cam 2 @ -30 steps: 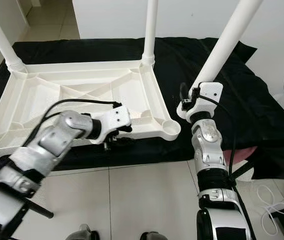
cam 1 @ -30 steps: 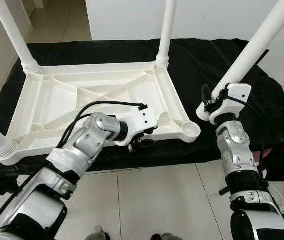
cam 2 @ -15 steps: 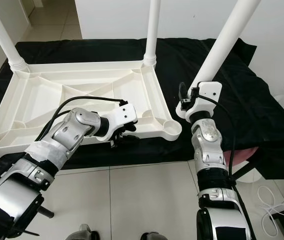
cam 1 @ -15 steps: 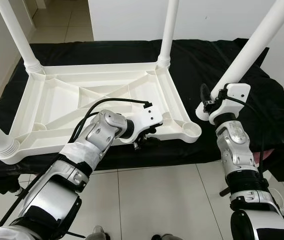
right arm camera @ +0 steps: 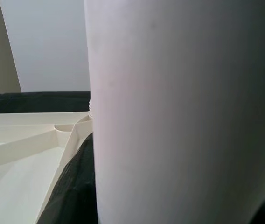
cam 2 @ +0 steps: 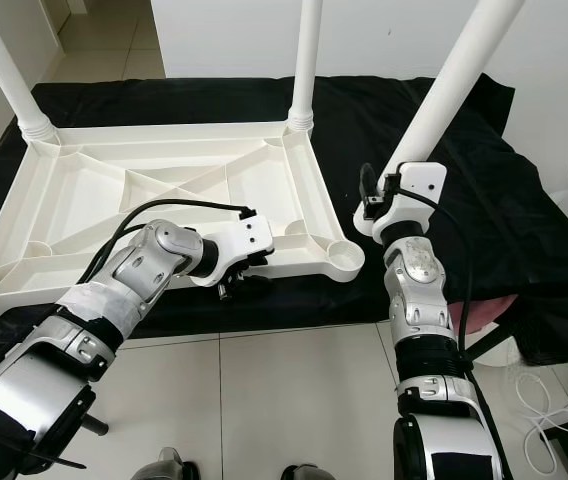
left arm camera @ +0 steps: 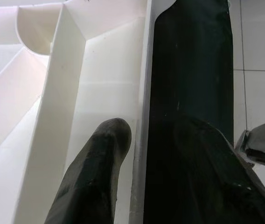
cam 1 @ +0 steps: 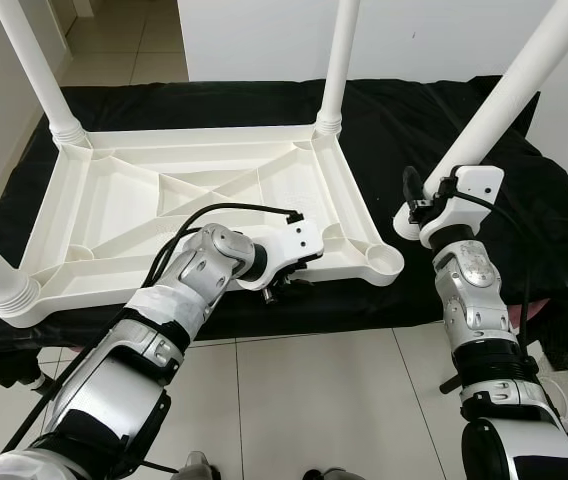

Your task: Building children table

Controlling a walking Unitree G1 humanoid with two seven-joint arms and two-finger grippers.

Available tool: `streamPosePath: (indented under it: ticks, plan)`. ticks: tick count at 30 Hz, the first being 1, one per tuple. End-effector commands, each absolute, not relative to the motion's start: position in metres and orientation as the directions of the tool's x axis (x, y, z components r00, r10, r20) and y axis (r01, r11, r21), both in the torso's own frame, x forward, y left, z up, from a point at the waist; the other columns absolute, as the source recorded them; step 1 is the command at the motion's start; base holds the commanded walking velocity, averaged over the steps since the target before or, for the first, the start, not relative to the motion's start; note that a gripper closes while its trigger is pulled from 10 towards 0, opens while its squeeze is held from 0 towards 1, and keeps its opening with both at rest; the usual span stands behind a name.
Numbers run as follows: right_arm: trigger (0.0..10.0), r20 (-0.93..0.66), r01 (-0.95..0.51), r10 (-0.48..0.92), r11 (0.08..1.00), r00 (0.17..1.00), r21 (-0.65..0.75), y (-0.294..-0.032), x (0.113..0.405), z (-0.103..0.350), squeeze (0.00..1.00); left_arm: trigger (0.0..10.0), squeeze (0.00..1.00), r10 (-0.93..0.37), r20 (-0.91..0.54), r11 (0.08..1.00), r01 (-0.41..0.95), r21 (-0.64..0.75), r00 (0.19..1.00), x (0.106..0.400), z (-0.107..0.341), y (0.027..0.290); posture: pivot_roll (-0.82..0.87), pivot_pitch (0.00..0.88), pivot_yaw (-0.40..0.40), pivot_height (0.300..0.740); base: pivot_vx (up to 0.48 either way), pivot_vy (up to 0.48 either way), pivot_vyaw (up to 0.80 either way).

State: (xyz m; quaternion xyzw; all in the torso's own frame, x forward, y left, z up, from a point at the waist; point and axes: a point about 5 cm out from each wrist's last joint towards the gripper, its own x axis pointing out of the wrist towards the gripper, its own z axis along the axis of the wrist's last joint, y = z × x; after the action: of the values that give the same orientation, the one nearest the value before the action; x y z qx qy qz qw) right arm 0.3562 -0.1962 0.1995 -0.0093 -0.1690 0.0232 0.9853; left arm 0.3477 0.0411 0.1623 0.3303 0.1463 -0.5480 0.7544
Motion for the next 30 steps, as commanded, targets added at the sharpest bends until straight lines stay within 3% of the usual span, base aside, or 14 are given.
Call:
streamPosePath:
  ticks: [1,4,5,6,7,11,12,14,15,21,28,30]
  plan:
    - [10.0,0.348,-0.03,0.037,0.999,0.937,-0.024,-0.199,0.357,0.203,0.0,10.0,0.0,-0.642,-0.489,0.369,0.797,0.478,0.59,0.358,0.159,0.05,0.02,0.034,-0.014,0.74,0.0,0.0,0.0]
    - [10.0,0.348,-0.031,0.037,0.999,0.937,-0.023,-0.198,0.358,0.203,0.0,9.4,0.0,-0.645,-0.489,0.364,0.799,0.479,0.587,0.358,0.159,0.052,0.02,0.034,-0.013,0.74,0.0,0.0,0.0]
    - [10.0,0.347,-0.032,0.038,0.999,0.937,-0.023,-0.197,0.358,0.203,0.0,4.0,0.0,-0.641,-0.493,0.365,0.799,0.479,0.588,0.358,0.158,0.054,0.02,0.035,-0.012,0.74,0.0,0.0,0.0]
    - [10.0,0.347,-0.032,0.038,0.999,0.937,-0.023,-0.197,0.358,0.202,0.0,5.9,0.0,-0.638,-0.496,0.365,0.799,0.478,0.589,0.358,0.158,0.055,0.02,0.035,-0.012,0.74,0.0,0.0,0.0]
    - [10.0,0.347,-0.032,0.037,0.999,0.937,-0.022,-0.197,0.358,0.202,0.0,4.5,0.0,-0.638,-0.501,0.357,0.801,0.48,0.585,0.358,0.157,0.056,0.03,0.037,-0.009,0.74,0.0,0.0,0.0]
    - [10.0,0.347,-0.03,0.035,0.999,0.937,-0.019,-0.198,0.358,0.202,0.0,4.1,0.0,-0.638,-0.506,0.35,0.803,0.481,0.581,0.358,0.155,0.057,0.03,0.038,-0.011,0.74,0.0,0.0,0.0]
    - [10.0,0.347,-0.03,0.035,0.999,0.937,-0.019,-0.197,0.358,0.202,0.0,2.2,0.0,-0.637,-0.507,0.348,0.803,0.483,0.581,0.357,0.154,0.058,0.03,0.041,-0.01,0.74,0.0,0.0,0.0]
    - [10.0,0.348,-0.03,0.035,0.999,0.937,-0.019,-0.197,0.357,0.202,0.0,2.2,0.0,-0.636,-0.509,0.344,0.803,0.486,0.581,0.357,0.153,0.059,0.03,0.041,-0.01,0.74,0.0,0.0,0.0]
    - [10.0,0.348,-0.03,0.035,0.999,0.937,-0.02,-0.197,0.357,0.202,0.0,0.0,0.0,-0.635,-0.51,0.342,0.803,0.489,0.58,0.357,0.153,0.06,0.03,0.043,-0.012,0.74,0.0,0.0,0.0]
    - [10.0,0.346,-0.03,0.036,0.999,0.938,-0.021,-0.197,0.357,0.202,0.0,0.0,0.0,-0.637,-0.519,0.323,0.808,0.492,0.57,0.355,0.151,0.063,0.03,0.045,-0.013,0.74,0.0,0.0,0.0]
    - [10.0,0.347,-0.034,0.041,0.999,0.937,-0.027,-0.197,0.357,0.203,0.0,0.0,0.0,-0.618,-0.575,0.239,0.824,0.513,0.537,0.348,0.142,0.092,0.02,0.051,-0.021,0.74,0.0,0.0,0.0]
    - [10.0,0.345,-0.041,0.048,0.999,0.937,-0.029,-0.195,0.357,0.203,0.0,0.0,0.0,-0.611,-0.607,0.198,0.841,0.504,0.508,0.342,0.138,0.116,0.03,0.056,-0.028,0.74,0.0,0.0,0.0]
